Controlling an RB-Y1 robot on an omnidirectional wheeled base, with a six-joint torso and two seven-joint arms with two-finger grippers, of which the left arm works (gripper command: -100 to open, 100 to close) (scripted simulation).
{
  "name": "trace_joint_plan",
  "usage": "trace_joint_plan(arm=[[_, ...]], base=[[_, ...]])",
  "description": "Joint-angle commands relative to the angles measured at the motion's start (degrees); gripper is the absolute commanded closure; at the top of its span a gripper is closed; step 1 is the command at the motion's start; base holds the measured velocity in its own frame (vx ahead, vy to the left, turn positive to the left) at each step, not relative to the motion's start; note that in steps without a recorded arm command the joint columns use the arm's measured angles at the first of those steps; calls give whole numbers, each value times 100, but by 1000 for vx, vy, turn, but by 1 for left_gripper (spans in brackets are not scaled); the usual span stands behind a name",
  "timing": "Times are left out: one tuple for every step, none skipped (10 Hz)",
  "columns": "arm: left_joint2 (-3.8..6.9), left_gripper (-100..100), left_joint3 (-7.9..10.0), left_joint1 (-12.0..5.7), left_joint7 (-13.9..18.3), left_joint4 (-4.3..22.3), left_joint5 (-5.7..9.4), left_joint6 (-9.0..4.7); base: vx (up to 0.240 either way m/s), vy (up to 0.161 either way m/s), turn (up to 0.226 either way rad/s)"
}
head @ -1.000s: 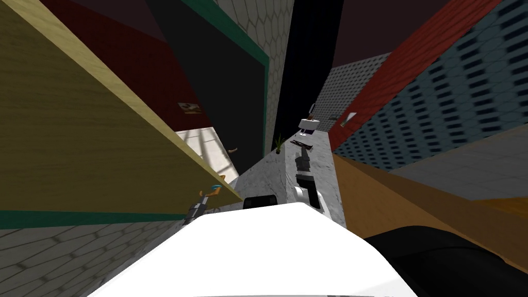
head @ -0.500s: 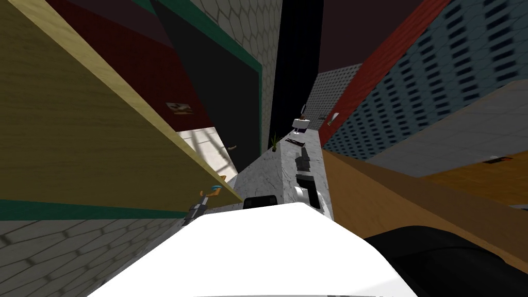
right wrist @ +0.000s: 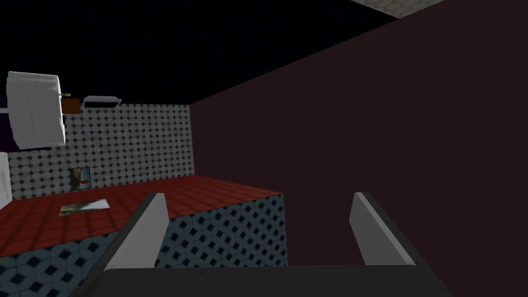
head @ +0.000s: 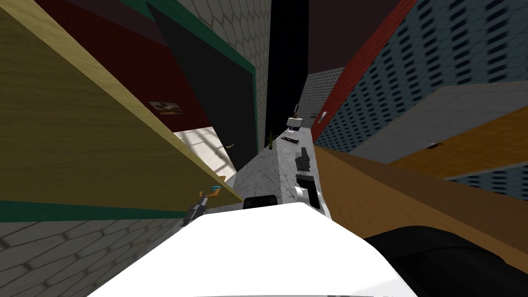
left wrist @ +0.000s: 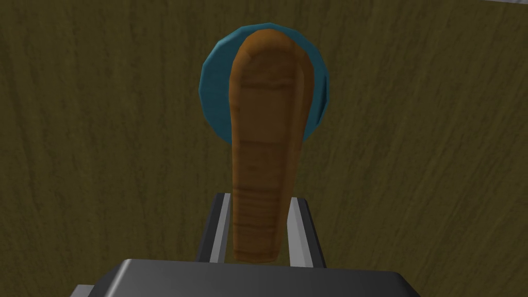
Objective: Pull the door open
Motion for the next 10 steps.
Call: trace_joint_plan(arm=[[-13, 100, -56, -35, 26, 110, -38, -133], [-7, 100, -70, -47, 39, 146, -48, -174], [-1, 100, -83, -57, 51, 181, -58, -212], [5, 100, -95, -67, 61, 211, -67, -246], [11, 100, -109, -78, 74, 248, -77, -286], [16, 100, -118, -86, 83, 274, -84, -315], [62, 100, -59, -63, 78, 245, -45, -253], [64, 100, -75, -73, 88, 312, -57, -300], [65, 100, -82, -83, 93, 340, -62, -328], [67, 100, -91, -94, 99, 373, -68, -359]], base=[[-227, 39, -175], [-213, 32, -177], [-212, 41, -152], [-207, 31, -144], [-225, 51, -141], [-214, 56, -143], [-89, 31, -25], [-157, 30, -123], [-203, 58, -179], [-198, 43, -162]])
